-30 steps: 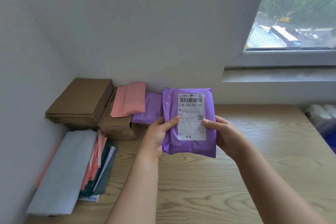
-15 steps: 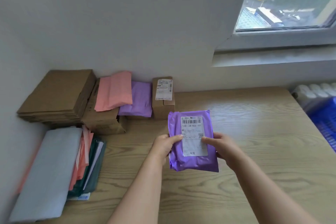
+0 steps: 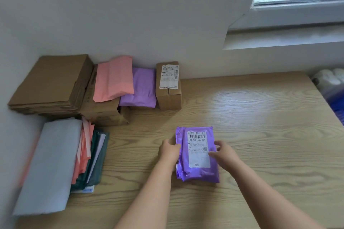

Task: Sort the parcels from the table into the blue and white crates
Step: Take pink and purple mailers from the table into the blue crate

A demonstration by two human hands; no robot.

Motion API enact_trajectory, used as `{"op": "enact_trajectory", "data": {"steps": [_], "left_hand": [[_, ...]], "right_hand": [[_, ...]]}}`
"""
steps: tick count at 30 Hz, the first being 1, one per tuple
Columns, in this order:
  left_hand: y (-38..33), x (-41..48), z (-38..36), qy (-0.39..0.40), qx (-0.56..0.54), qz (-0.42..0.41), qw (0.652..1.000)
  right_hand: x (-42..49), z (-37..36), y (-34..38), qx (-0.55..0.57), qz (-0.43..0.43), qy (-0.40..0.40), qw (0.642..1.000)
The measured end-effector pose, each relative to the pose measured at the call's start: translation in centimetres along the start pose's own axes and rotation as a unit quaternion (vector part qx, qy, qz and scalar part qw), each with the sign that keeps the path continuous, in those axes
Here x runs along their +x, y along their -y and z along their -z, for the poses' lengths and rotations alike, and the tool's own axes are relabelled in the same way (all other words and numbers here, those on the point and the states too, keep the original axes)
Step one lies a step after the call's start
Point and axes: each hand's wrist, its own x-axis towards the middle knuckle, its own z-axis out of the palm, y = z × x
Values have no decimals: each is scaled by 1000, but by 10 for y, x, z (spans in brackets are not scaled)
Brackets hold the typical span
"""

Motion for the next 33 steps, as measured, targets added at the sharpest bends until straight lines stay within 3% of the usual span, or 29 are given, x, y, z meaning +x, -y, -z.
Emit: {"op": "enact_trajectory", "data": {"steps": [2, 7, 15, 18, 24, 33], "left_hand": [[-13, 0, 16, -71, -9, -20, 997], [-50, 4, 70, -165, -77, -97, 978], [-100, 16, 183, -283, -9, -226, 932], [-104, 29, 205, -253, 59, -258, 930], [-98, 54, 229, -120, 130, -229, 957], [-99, 47, 227, -111, 93, -188, 972]], "right_hand": [[0, 3, 19, -2, 12, -11, 1000], [3, 2, 94, 19, 92, -44, 995], [8, -51, 229, 63, 181, -13, 981], [18, -70, 264, 98, 165, 12, 981], [43, -109, 316, 140, 129, 33, 981], [23, -110, 319, 212, 92, 94, 968]]}}
